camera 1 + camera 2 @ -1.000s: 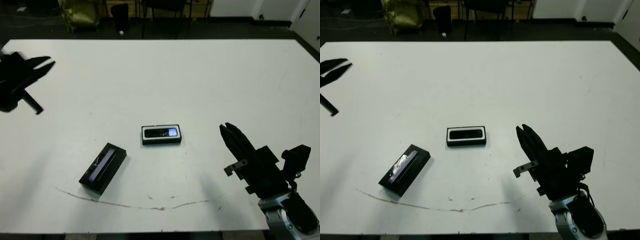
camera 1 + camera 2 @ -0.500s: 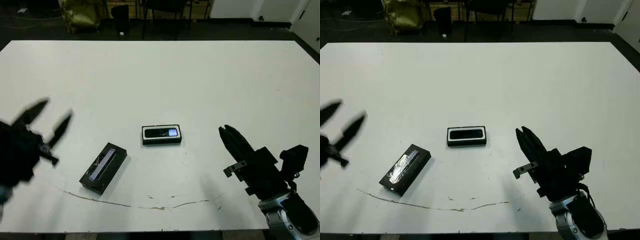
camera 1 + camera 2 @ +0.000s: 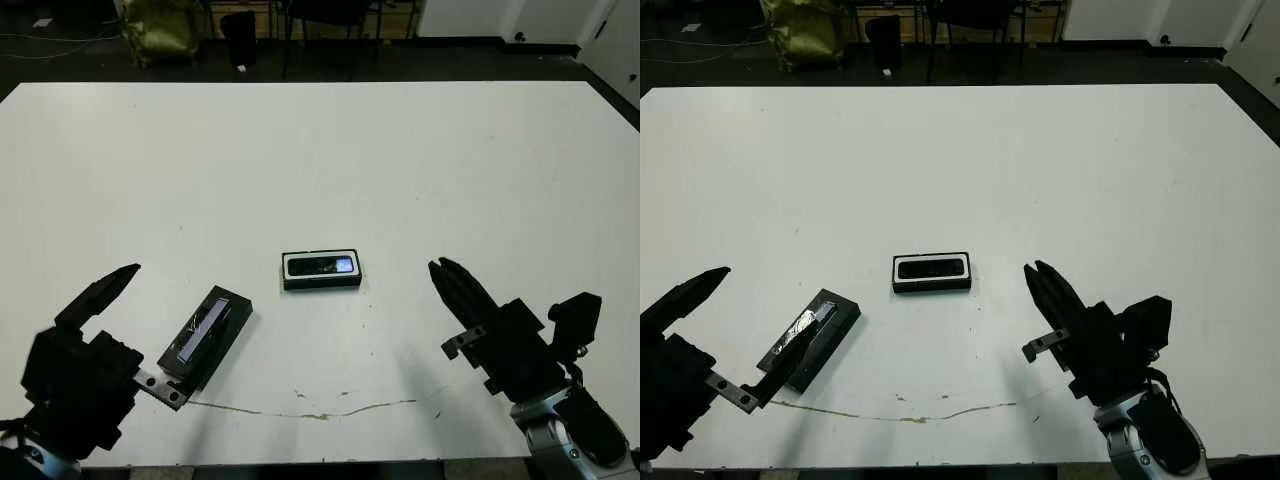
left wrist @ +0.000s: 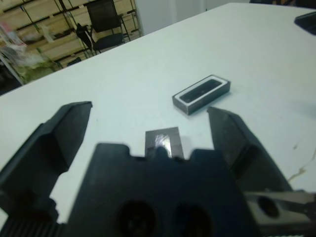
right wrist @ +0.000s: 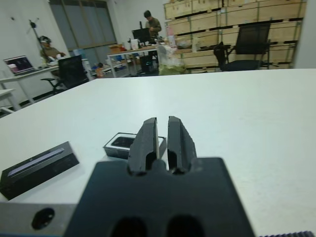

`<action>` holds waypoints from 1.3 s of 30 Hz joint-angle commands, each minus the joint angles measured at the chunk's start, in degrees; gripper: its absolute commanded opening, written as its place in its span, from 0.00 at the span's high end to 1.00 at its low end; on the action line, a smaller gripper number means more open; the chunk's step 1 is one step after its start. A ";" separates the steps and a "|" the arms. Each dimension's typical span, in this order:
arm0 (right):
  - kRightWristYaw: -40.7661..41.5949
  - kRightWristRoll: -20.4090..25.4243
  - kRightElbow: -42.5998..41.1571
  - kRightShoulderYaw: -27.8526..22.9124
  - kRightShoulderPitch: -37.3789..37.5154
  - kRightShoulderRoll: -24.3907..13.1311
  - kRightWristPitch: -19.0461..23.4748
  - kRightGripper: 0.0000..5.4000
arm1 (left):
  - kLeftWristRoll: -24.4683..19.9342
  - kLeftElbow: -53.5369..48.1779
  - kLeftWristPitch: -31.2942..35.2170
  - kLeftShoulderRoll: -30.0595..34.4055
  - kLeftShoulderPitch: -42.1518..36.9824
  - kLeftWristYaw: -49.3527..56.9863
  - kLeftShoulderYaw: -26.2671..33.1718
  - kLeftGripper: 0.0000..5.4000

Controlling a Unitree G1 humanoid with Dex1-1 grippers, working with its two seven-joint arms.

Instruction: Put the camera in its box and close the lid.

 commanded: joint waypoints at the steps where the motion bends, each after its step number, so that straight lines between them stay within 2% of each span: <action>1: 1.23 -1.10 3.40 0.40 0.61 0.17 -2.08 1.00 | -1.65 1.03 0.80 -0.35 2.13 0.49 -0.82 0.00; 4: 2.02 -0.53 4.36 0.77 0.61 0.73 -3.58 1.00 | -2.89 1.25 0.80 -1.02 3.06 1.46 -1.69 0.00; 8: 0.91 1.25 1.46 0.86 0.88 0.73 -1.31 1.00 | -4.28 2.60 1.00 -0.73 3.58 1.85 -2.72 0.00; 10: 1.60 0.77 2.26 0.81 0.97 0.58 -2.50 1.00 | -4.49 3.11 1.21 -0.53 3.64 2.26 -3.54 0.00; 13: 0.81 -0.02 1.43 0.79 1.22 0.13 -1.53 1.00 | -4.92 4.49 0.39 -0.61 3.72 2.32 -4.79 0.00; 16: 0.07 1.87 0.25 0.65 1.34 0.57 0.14 1.00 | -3.46 5.59 -0.47 0.11 4.03 2.68 -6.04 0.00; 19: -0.69 1.83 -0.45 0.70 1.45 0.54 0.84 1.00 | -1.59 6.24 0.10 0.81 3.98 3.56 -7.30 0.00; 28: 0.68 1.35 1.30 0.46 1.28 0.32 -0.78 1.00 | -1.07 9.64 1.13 -2.04 2.44 9.05 -10.74 0.00; 31: 0.95 1.63 0.86 0.67 1.37 0.84 -1.67 1.00 | 0.03 10.55 0.43 -1.42 2.16 10.32 -11.64 0.00; 35: -0.13 2.05 -0.55 0.54 1.54 0.43 0.24 1.00 | 1.22 11.69 -0.86 -1.14 2.05 11.27 -12.19 0.00; 39: 0.76 1.43 0.28 0.47 1.47 0.24 -1.12 1.00 | 1.66 13.64 -3.34 -1.10 2.24 11.29 -12.53 0.00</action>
